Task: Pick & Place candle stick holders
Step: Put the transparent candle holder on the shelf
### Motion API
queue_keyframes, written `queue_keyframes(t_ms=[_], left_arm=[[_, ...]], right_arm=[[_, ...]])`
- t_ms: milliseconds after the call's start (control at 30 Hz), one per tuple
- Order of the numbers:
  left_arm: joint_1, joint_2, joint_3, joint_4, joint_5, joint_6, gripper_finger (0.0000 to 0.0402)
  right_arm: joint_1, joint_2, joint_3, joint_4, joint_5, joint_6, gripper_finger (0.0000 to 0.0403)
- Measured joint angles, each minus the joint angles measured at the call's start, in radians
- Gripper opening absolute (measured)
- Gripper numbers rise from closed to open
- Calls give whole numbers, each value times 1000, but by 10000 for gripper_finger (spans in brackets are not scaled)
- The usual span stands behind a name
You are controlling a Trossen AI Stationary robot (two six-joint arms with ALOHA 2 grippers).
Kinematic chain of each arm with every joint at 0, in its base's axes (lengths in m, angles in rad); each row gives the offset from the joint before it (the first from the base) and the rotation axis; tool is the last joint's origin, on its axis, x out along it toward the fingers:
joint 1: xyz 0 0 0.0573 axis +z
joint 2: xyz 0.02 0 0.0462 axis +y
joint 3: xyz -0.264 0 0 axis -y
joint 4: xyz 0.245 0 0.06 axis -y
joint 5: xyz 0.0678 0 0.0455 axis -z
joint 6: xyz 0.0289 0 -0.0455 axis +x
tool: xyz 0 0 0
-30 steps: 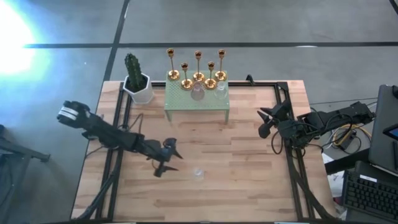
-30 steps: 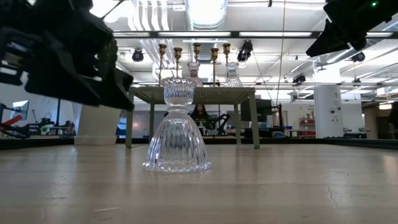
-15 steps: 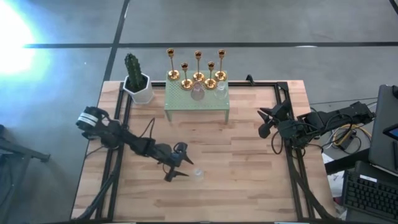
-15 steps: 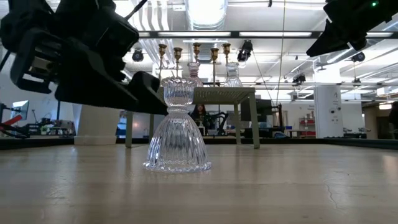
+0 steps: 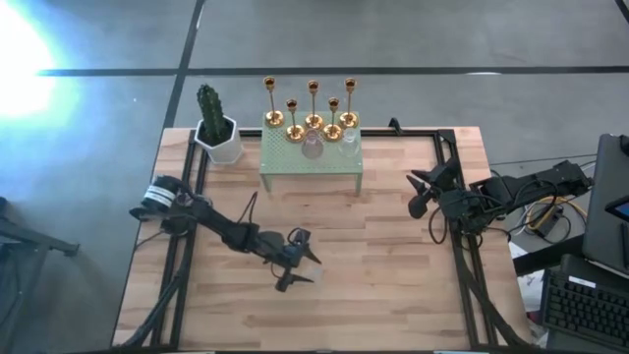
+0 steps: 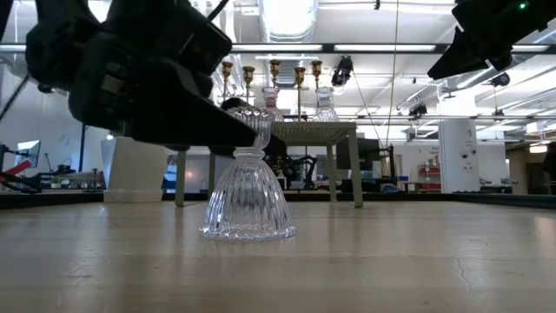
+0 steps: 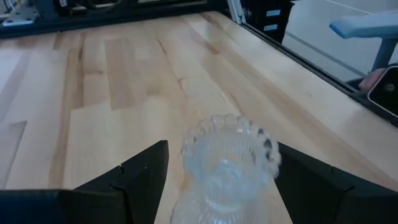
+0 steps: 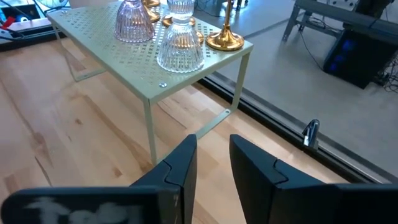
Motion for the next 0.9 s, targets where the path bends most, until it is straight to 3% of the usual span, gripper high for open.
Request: queue_keyframes(t_ms=[500, 633, 833, 900], left_arm=[[-1, 74, 56, 19, 51, -44, 267], [1, 74, 56, 17, 36, -45, 230], [1, 74, 55, 16, 22, -41, 136], [3, 74, 55, 16, 22, -37, 128]], right_arm=[[0, 0, 0, 0, 0, 0, 68], [0, 0, 0, 0, 0, 0, 75], [0, 0, 0, 0, 0, 0, 85], [0, 0, 0, 0, 0, 0, 88]])
